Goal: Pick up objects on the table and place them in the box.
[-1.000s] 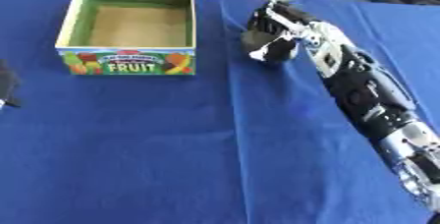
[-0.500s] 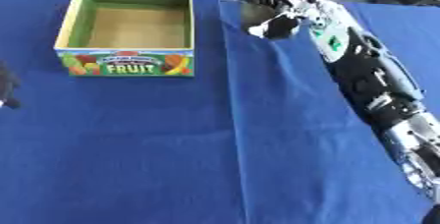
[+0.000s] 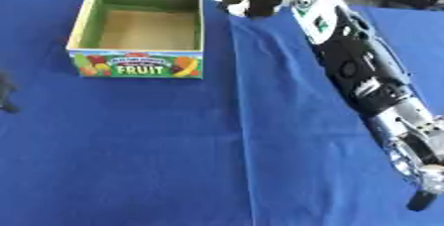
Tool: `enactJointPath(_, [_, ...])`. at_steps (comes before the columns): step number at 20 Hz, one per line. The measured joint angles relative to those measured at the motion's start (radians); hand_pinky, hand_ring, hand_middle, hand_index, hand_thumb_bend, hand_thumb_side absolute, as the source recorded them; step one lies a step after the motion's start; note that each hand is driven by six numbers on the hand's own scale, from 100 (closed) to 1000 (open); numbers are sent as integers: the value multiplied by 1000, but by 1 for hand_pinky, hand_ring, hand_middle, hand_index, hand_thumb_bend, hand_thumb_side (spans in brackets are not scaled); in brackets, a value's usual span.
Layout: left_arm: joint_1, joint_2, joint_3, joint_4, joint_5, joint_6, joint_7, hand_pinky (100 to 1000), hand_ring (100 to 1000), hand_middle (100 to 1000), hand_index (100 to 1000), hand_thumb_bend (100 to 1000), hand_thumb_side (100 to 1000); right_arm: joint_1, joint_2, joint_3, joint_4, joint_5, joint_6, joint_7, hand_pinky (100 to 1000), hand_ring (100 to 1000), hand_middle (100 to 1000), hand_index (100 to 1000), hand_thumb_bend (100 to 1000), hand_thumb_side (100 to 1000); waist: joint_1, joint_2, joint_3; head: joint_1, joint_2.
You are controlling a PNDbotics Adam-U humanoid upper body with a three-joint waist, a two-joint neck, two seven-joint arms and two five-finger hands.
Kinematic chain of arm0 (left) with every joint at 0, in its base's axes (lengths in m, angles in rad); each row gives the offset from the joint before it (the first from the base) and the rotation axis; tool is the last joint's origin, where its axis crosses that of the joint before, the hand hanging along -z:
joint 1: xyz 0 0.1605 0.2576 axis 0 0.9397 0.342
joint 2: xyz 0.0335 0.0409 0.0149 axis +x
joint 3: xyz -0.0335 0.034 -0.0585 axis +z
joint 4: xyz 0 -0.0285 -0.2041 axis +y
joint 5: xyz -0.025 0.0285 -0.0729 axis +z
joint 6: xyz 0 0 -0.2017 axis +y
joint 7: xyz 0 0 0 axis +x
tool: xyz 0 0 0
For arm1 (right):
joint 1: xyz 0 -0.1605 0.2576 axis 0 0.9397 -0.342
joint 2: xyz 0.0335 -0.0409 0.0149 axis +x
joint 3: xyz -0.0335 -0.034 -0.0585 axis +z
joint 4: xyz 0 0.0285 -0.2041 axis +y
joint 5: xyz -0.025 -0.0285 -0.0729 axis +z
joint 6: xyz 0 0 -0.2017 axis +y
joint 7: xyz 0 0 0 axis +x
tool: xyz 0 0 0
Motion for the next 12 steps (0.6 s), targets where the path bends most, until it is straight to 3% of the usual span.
enactJointPath(12, [-29,-29,-34,0,11,0,-39,482,628,581,691,581,489,-36,116,24,12,28,-19,34,408,483,426,508,100,100,-8,-1,107,-85,-7])
